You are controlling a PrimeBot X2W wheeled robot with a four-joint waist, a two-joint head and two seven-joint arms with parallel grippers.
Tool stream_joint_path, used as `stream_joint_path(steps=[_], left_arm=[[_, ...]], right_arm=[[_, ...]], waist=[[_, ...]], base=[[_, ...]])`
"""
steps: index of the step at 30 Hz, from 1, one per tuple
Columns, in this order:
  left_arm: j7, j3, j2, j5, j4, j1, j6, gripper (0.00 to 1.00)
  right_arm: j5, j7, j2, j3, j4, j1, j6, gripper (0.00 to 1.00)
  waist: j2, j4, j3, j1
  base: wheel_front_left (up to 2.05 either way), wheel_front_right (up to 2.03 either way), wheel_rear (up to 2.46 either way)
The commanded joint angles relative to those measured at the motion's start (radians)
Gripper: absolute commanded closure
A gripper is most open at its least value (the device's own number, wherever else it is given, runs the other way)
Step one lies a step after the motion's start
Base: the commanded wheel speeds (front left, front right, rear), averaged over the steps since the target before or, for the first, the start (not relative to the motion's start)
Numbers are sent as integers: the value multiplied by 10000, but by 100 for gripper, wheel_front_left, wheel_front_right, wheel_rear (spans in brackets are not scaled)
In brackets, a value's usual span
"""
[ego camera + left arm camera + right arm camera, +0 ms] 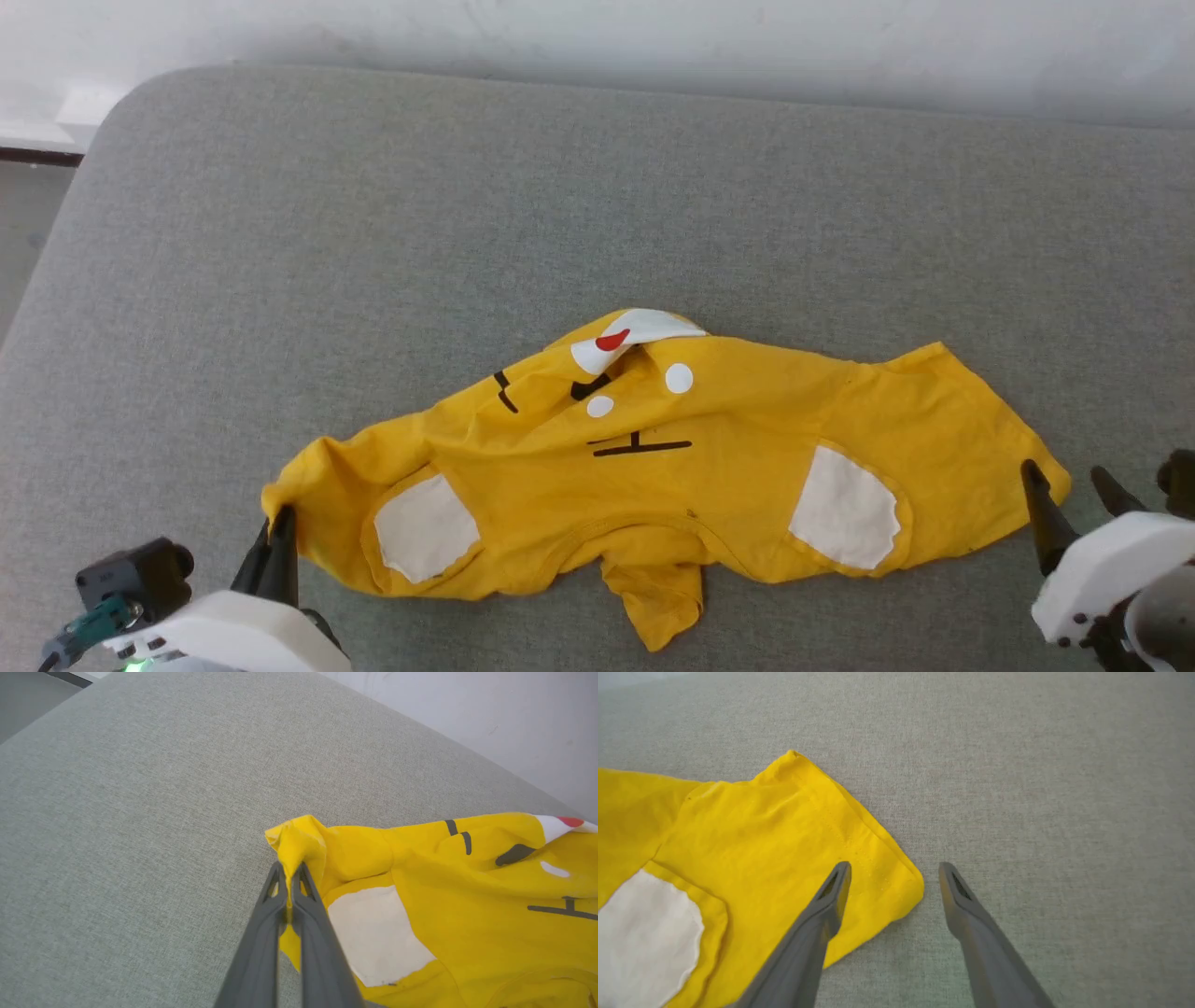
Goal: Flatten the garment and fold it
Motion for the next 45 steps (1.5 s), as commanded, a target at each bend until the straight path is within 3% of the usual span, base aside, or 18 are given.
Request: stream_joint_path(steps=[1,7,14,15,16,19,23,33,40,45], left_arm=[[-21,-72,-22,95,-8,-241,-50,100],[43,-307,-57,139,32,-416,-87,100],[51,-427,-115,142,31,-439,-43,100],[49,-438,-124,138,29,-440,-36,100],[36,-450,-138,126,18,-436,-25,100],[2,-457,-161,102,32,-457,-11,100],[-93,-451,-248,-5,50,-515,-26,100],[-846,-106,-803,-1098,-416,-1118,-318,100],[-742,261,-904,-2036,-941,-2997,-421,100],[-56,505,-623,-2370,-585,-5181,-91,100]], right_arm=[[60,133,24,65,319,-395,-7,0],[-111,434,16,-17,1017,-834,-7,0],[-326,1921,-182,174,1292,-744,-7,0],[-203,2304,-214,270,1245,-671,-7,22],[87,2940,-292,402,1012,-553,-7,100],[366,3545,-434,495,457,-437,-7,100],[532,3572,-455,441,-86,-498,-7,100],[1901,1689,6,-37,-1122,-1508,-7,100],[3398,677,21,452,-1252,-3259,-7,100],[3376,709,22,859,-1124,-5171,-7,100]], waist=[[0,88,167,-1],[0,275,337,-1],[0,469,449,-1],[0,480,460,-1],[0,486,490,-1],[0,459,518,-1],[0,368,499,-1],[0,-151,-341,-1],[0,-633,-1102,-1],[0,-929,-1648,-1]], base=[[0,0,0],[0,0,0],[0,0,0],[0,0,0],[0,0,0],[0,0,0],[0,0,0],[0,0,0],[0,0,0],[0,0,0]])
